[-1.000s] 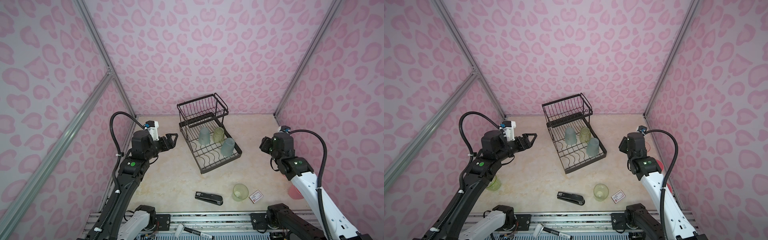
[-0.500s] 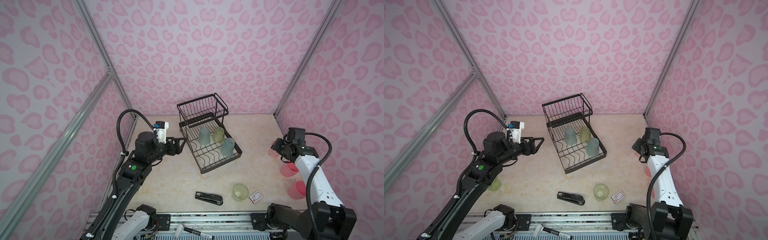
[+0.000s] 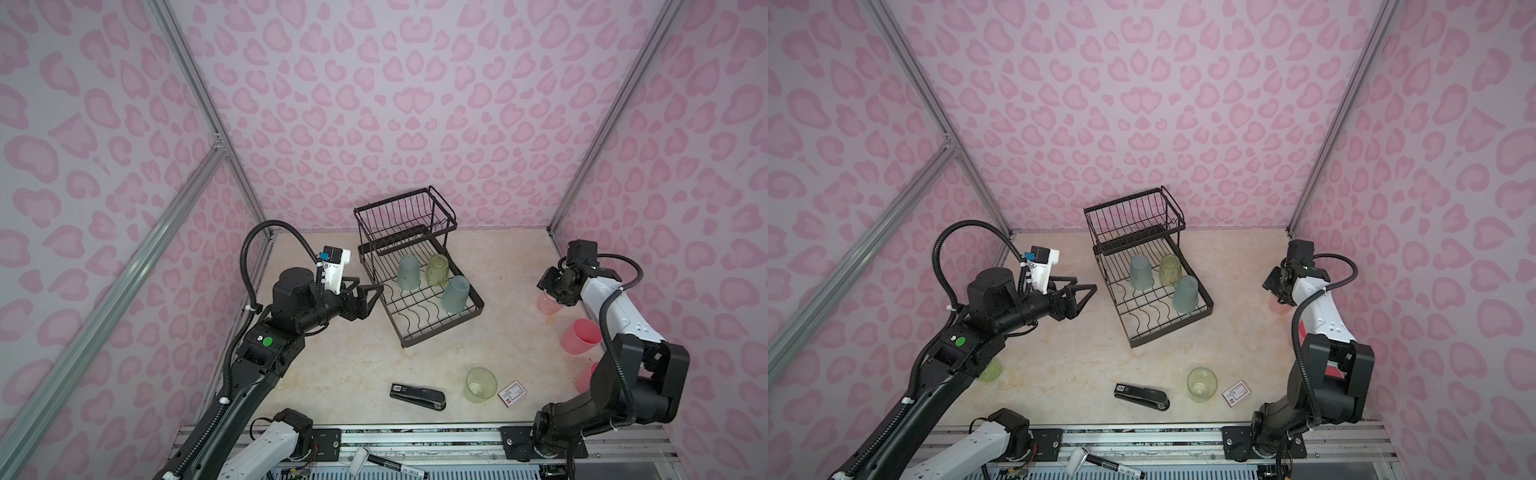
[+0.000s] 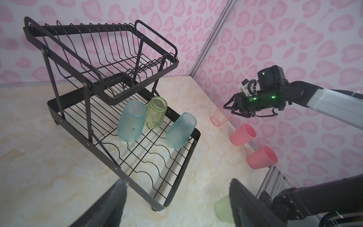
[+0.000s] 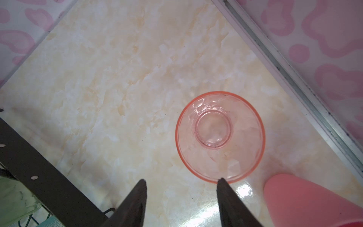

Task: Load cups into a dish rack
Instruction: Pick up the cup from the middle-right of the table.

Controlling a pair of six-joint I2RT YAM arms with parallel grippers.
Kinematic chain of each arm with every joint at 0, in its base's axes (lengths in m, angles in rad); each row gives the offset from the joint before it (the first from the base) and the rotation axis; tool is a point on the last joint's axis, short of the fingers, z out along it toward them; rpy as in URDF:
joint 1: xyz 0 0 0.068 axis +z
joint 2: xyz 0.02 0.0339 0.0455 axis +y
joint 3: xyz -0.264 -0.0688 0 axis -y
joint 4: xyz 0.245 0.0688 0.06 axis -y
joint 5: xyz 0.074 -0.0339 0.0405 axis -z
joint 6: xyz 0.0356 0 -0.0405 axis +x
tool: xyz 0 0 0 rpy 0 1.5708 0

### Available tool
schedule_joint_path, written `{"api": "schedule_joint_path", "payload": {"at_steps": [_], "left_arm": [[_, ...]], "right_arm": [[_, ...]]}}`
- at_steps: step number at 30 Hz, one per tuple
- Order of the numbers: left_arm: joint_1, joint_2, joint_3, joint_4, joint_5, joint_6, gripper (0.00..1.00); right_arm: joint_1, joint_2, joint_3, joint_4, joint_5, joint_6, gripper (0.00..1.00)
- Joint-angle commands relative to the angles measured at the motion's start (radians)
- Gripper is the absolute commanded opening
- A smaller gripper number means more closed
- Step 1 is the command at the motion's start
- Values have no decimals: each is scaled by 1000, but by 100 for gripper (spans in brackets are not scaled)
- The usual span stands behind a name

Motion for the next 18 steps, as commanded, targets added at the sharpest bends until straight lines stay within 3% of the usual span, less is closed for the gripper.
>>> {"api": "schedule_joint_path", "payload": {"at_steps": [1, 18], "left_arm": [[-13, -4, 7, 25, 46, 38, 84], [-55, -8, -6, 31, 56, 57, 83]], "right_arm": [[-1, 43, 22, 6, 2, -22, 56], [-10, 190, 102, 9, 37, -52, 48]]}}
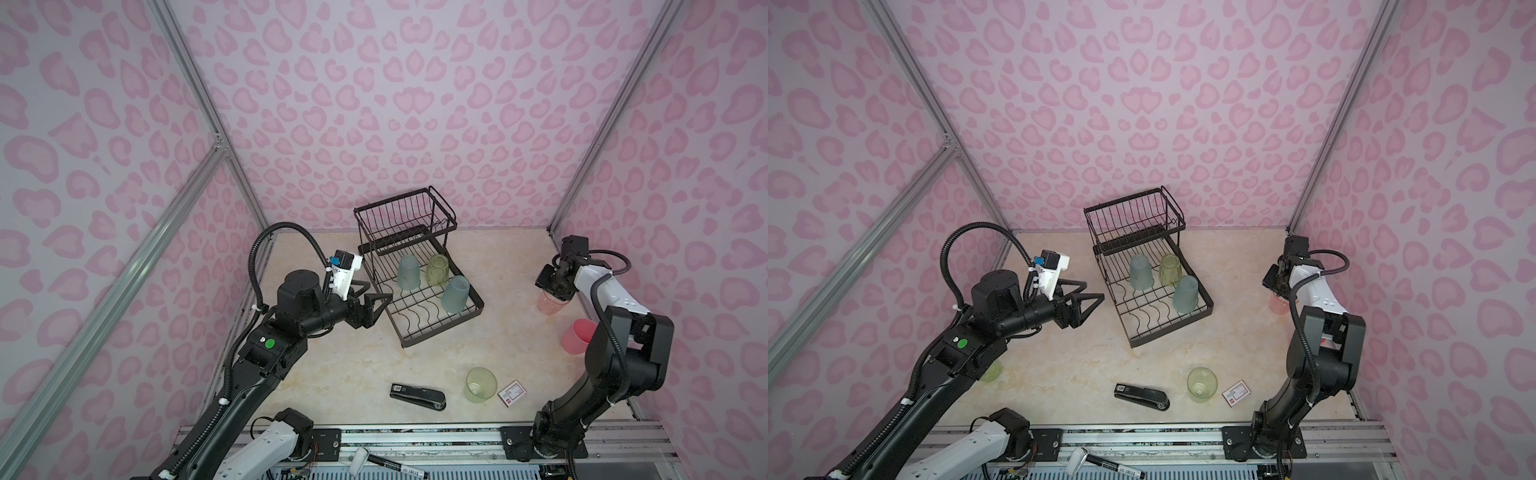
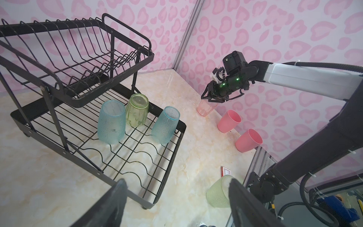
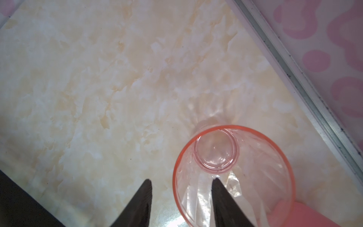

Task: Load cups into a dish rack
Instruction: Pick up the cup from the middle-right of the table.

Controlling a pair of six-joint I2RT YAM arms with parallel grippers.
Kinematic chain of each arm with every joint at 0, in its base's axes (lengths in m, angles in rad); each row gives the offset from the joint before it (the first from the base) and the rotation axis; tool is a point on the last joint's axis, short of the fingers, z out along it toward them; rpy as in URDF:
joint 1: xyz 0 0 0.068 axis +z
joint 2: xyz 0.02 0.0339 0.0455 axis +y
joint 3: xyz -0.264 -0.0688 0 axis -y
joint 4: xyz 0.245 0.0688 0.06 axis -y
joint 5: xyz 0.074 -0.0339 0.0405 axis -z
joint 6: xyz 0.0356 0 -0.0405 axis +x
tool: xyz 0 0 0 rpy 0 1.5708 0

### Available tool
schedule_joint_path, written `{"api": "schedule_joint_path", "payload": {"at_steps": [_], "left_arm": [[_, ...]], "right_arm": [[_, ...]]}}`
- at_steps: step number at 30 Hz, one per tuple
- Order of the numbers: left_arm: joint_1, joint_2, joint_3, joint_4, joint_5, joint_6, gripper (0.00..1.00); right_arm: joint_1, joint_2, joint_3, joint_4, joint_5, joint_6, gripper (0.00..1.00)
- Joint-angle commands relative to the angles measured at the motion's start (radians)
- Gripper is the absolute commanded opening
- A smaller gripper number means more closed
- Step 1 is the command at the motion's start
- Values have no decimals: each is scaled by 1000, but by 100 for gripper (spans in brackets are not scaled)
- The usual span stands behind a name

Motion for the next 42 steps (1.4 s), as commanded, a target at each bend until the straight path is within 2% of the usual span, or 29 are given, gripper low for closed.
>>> {"api": "schedule_joint_path", "payload": {"at_steps": [1, 7, 20, 30, 42], "left_arm": [[0, -5, -4, 29, 7, 11, 83], [-1, -16, -5, 28, -3, 8, 83], [-1, -14, -8, 23, -25, 7, 82], [-1, -5, -8, 22, -28, 5, 82], [-1, 5, -6, 16, -43, 2, 82]], "right_arm": [[-4, 25, 10, 2, 17, -14, 47], [-5, 56, 9, 13, 11, -14, 41], [9, 91, 5, 32, 12, -17, 17], [33, 63, 22, 20, 44, -21, 0], [68, -64, 22, -12, 81, -20, 0]]}}
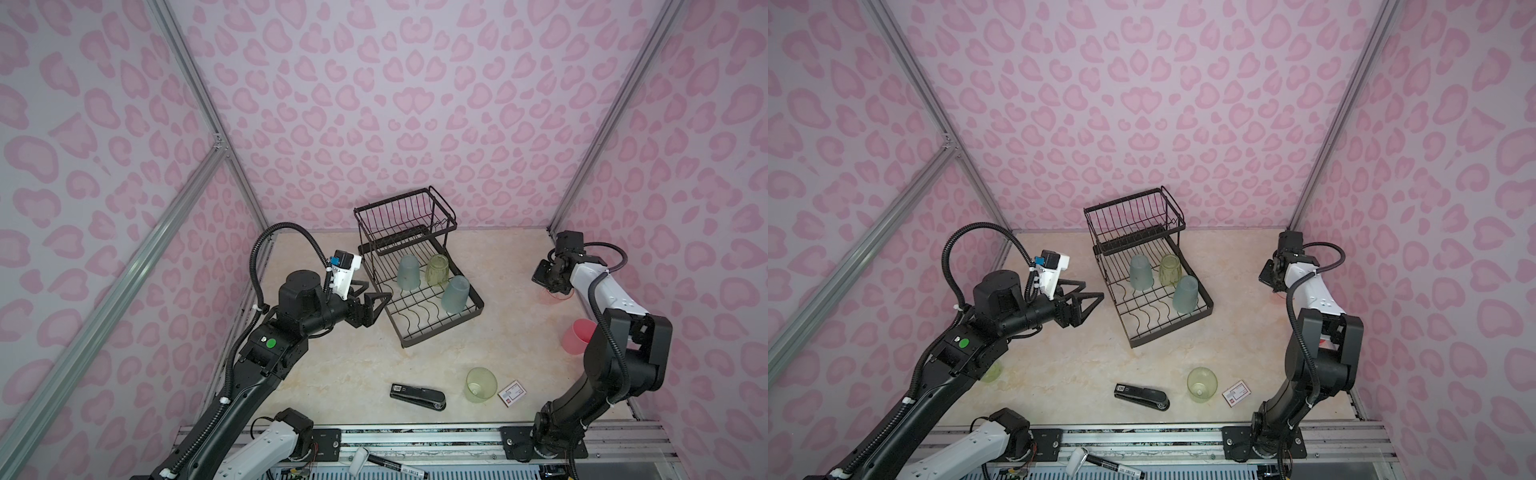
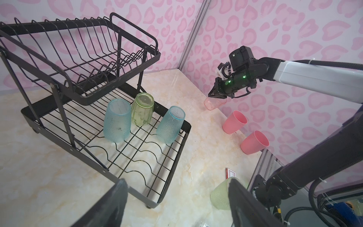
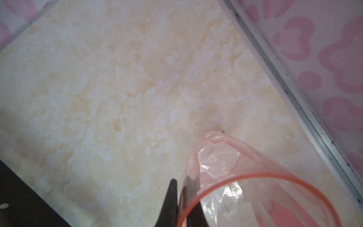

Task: Load cups into a dish rack
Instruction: Pick up the cup from the middle-right of the table.

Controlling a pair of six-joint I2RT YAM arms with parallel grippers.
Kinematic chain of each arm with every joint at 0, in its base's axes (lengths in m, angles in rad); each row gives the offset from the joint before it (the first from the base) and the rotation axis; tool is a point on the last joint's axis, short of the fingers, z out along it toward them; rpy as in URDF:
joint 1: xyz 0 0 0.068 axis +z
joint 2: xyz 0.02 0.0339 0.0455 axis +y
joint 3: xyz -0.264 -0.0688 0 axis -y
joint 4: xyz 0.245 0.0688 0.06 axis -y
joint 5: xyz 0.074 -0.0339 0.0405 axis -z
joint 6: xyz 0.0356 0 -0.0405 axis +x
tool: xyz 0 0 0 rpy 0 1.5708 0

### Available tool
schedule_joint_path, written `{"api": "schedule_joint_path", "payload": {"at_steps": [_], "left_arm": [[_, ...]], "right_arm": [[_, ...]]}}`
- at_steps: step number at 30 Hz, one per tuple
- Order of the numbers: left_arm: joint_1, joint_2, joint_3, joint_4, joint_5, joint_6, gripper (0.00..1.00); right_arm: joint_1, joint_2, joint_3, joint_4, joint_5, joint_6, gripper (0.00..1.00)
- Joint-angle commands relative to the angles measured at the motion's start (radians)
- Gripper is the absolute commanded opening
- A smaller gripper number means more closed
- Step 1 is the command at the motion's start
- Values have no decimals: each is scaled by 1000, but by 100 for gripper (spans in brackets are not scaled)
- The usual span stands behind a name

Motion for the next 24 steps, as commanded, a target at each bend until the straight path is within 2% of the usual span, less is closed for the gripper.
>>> {"api": "schedule_joint_path", "payload": {"at_steps": [1, 12, 17, 24], "left_arm": [[0, 3, 0, 18, -9, 3, 82], [0, 11, 1, 5, -60, -2, 83], [0, 5, 3, -3, -104, -3, 82], [1, 12, 40, -28, -198, -35, 83]], "right_arm": [[17, -30, 0, -16, 29, -7, 0], [151, -173, 35, -49, 120, -32, 0], [251, -264, 51, -37, 153, -48, 0], [426, -410, -2, 96, 178, -76, 0]]}}
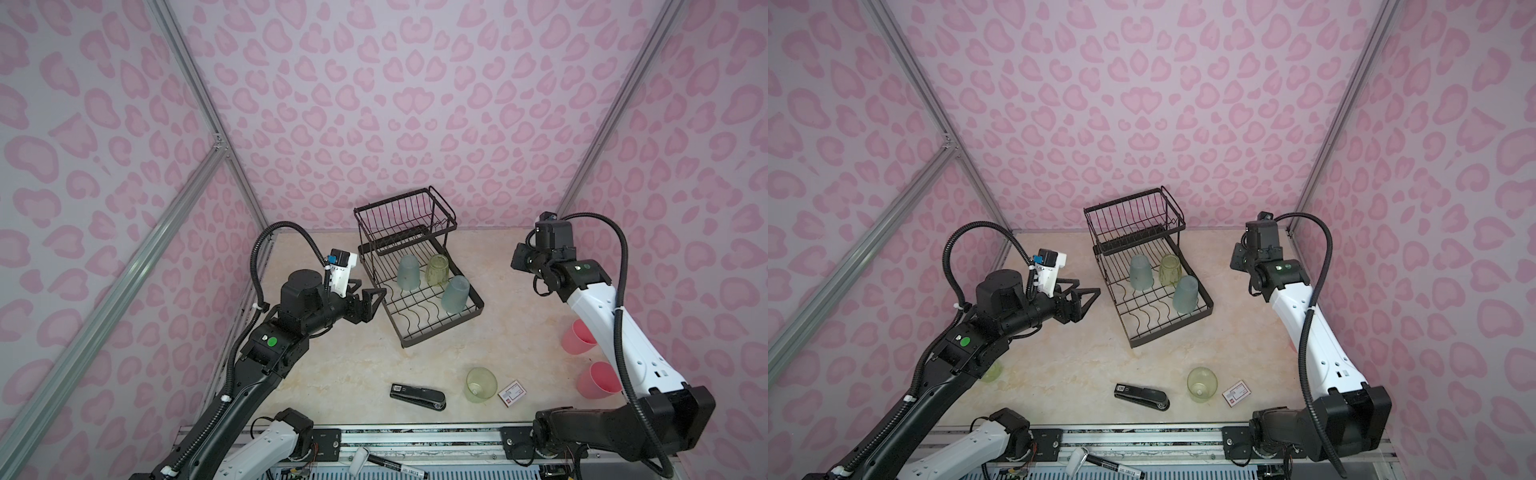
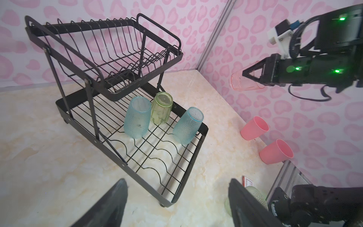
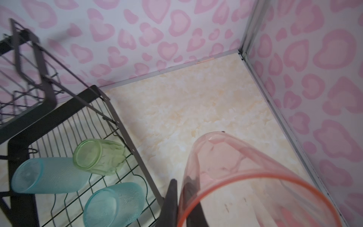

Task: Load cups into a dish rack
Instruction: Pick up the cup from the middle-right of the table.

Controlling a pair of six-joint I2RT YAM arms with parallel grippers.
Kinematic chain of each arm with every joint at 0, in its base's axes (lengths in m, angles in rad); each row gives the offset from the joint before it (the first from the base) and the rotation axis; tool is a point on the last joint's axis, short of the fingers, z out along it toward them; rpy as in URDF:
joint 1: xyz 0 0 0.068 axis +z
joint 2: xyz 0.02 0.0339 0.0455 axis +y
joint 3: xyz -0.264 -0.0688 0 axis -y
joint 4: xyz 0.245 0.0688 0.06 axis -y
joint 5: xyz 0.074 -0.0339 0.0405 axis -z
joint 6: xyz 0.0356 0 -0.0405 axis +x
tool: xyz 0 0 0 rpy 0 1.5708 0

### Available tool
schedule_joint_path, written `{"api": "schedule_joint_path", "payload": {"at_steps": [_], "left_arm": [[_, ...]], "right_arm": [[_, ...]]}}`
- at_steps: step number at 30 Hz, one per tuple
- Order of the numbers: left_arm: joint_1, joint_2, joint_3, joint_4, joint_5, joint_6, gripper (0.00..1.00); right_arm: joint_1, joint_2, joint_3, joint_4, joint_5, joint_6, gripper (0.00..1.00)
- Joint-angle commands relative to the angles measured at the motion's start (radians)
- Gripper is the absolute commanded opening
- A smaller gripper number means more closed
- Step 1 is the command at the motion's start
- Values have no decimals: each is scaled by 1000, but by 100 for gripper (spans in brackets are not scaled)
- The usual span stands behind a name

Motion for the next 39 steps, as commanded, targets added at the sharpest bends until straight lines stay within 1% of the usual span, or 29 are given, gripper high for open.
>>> {"api": "schedule_joint_path", "payload": {"at_steps": [1, 5, 8, 15, 22, 24, 29, 36, 39], "left_arm": [[1, 4, 36, -7, -69, -24, 83], [1, 24, 89, -30, -127, -46, 83], [4, 47, 126, -50, -172, -90, 83], [10, 64, 171, -38, -181, -236, 82], [12, 44, 125, 66, -197, -372, 81], [11, 43, 101, 112, -200, -434, 81], [10, 40, 42, 264, -191, -548, 79], [-3, 38, -47, 438, -223, -668, 77], [-10, 58, -67, 479, -229, -746, 77]], "right_arm": [[52, -46, -18, 94, 18, -26, 0], [118, -99, -52, 152, -25, -19, 0], [181, -132, -88, 211, -43, -22, 0], [305, -187, -164, 326, -60, -28, 0], [414, -256, -243, 429, -55, -45, 0], [441, -277, -275, 478, -76, -36, 0], [510, -308, -332, 567, -70, -46, 0], [569, -340, -412, 709, -91, -56, 0], [589, -336, -440, 771, -106, -70, 0]]}}
